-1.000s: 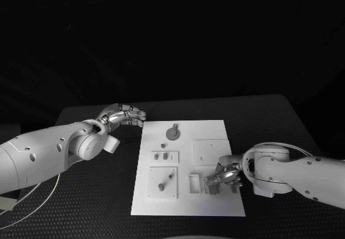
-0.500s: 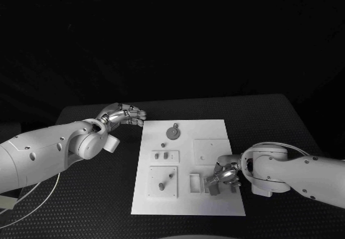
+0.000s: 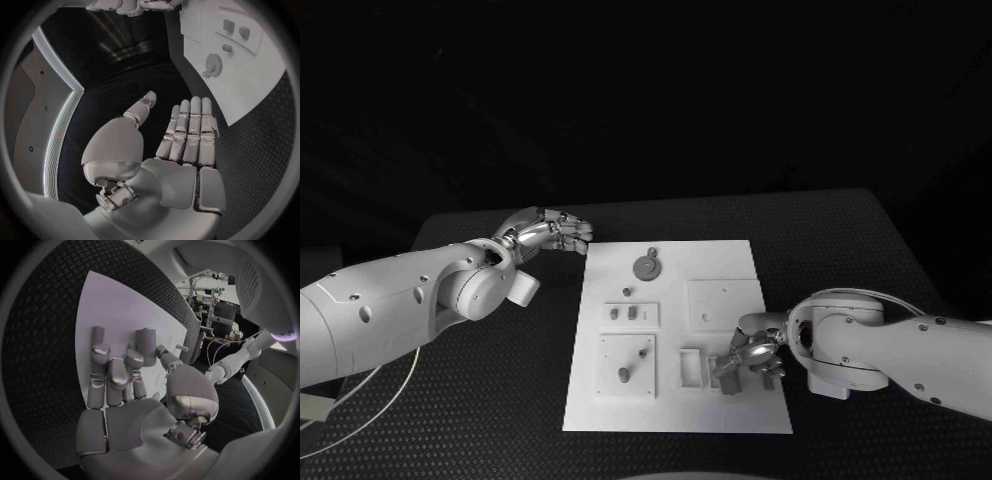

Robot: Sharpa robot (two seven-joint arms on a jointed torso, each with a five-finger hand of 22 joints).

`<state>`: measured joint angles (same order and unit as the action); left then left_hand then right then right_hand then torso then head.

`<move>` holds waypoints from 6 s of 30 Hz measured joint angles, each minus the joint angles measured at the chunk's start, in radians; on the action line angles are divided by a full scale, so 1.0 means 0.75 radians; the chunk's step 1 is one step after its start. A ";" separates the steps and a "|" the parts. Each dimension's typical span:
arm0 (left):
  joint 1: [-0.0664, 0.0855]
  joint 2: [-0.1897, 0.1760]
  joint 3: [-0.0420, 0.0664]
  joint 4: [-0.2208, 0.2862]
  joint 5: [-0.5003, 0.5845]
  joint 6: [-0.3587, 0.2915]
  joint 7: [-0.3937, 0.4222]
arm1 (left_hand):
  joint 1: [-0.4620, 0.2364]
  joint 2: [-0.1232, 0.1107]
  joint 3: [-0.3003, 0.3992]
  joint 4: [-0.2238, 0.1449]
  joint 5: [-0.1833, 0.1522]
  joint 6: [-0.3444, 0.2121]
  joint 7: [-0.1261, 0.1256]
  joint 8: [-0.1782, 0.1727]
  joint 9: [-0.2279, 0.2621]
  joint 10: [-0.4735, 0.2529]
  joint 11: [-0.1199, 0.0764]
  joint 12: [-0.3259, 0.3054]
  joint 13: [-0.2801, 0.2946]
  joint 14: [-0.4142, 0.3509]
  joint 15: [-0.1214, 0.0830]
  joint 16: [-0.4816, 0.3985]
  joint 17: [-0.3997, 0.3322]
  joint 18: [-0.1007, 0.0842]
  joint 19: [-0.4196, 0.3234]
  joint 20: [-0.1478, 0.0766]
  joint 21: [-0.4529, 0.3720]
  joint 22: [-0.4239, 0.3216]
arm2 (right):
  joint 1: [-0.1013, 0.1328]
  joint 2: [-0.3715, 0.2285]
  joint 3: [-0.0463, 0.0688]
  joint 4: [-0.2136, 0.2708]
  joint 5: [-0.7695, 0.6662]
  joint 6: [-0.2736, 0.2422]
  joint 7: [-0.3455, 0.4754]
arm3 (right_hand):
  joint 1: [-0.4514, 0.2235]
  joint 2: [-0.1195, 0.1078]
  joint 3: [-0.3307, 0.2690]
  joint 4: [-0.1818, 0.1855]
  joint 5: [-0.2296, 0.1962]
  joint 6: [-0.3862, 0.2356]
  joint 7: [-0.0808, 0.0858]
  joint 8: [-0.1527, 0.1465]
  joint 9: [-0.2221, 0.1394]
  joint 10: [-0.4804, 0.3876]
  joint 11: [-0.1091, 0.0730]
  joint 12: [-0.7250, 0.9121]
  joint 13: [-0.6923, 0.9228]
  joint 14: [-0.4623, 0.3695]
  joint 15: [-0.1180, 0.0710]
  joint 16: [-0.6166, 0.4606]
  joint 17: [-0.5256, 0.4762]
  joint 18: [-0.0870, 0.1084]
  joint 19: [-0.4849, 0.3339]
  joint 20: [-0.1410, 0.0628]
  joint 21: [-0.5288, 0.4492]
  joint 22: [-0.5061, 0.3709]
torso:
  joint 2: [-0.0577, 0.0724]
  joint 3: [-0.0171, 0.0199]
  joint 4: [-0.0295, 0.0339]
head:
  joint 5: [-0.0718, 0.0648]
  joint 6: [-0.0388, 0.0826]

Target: Assemble the parts on the task board

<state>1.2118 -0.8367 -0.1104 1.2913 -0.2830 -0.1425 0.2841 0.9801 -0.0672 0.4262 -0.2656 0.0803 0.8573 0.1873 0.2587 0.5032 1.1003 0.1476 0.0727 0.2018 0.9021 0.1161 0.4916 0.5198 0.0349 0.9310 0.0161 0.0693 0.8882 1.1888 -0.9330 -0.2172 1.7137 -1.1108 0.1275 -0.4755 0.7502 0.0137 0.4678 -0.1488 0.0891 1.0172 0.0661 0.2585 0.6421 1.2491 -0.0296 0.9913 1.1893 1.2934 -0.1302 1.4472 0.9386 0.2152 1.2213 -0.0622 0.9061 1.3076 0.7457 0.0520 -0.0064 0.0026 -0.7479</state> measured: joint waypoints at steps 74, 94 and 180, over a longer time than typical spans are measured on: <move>0.009 0.002 0.000 -0.001 0.000 0.003 -0.010 | 0.000 0.000 0.004 0.003 0.000 0.000 0.000 0.005 -0.001 0.000 0.000 0.000 -0.003 0.000 0.000 -0.010 0.009 0.000 -0.005 0.005 0.000 -0.003 | 0.071 0.163 -0.024 -0.051 0.261 -0.088 -0.088 | -0.065 -0.003 0.135 -0.102 0.000 0.013 -0.012 -0.007 -0.008 0.003 0.001 0.000 -0.002 0.011 -0.006 0.000 0.005 0.000 0.008 0.007 0.000 0.000 | 0.001 -0.0004 0.0004 | 0.021 -0.011; 0.009 0.001 0.000 -0.001 0.000 0.004 -0.013 | 0.000 0.000 0.004 0.003 0.000 0.000 0.000 0.005 -0.002 0.000 0.000 0.000 -0.004 0.000 0.000 -0.010 0.012 0.000 -0.005 0.005 0.000 -0.004 | 0.064 0.167 -0.025 -0.054 0.276 -0.089 -0.099 | -0.075 -0.013 0.144 -0.096 0.005 0.015 -0.015 0.004 -0.001 0.008 0.001 0.000 -0.001 0.007 -0.002 0.000 0.005 0.000 0.008 0.007 0.000 0.000 | 0.001 -0.0004 0.0008 | 0.024 -0.014; 0.014 -0.001 0.000 -0.001 0.001 0.005 -0.019 | -0.005 -0.005 0.008 0.007 0.000 0.000 0.000 0.005 -0.004 0.000 0.000 0.000 -0.005 -0.005 0.005 -0.026 0.022 0.000 -0.010 0.010 0.000 -0.007 | 0.076 0.116 -0.028 -0.022 0.226 -0.087 -0.061 | -0.075 -0.269 0.230 0.138 0.005 0.018 -0.001 -0.021 0.014 -0.001 -0.001 -0.010 0.001 -0.006 0.001 -0.016 -0.047 0.001 0.012 -0.003 -0.006 0.000 | -0.001 0.0003 -0.0001 | 0.032 -0.034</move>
<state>1.2224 -0.8378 -0.1107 1.2905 -0.2826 -0.1390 0.2696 0.9761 -0.0711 0.4322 -0.2606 0.0803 0.8573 0.1873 0.2624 0.5005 1.1003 0.1476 0.0727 0.1978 0.8984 0.1197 0.4722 0.5364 0.0351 0.9238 0.0234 0.0693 0.8827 1.2459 -0.8458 -0.2381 1.6970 -0.9410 0.0622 -0.5209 0.6942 -0.1882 0.6404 -0.0453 0.0931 1.0307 0.0652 0.2429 0.6524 1.2486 -0.0301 0.9836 1.1904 1.2892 -0.1295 1.4356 0.9035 0.2158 1.2304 -0.0644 0.9018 1.3076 0.7453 0.0522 -0.0065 0.0269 -0.7734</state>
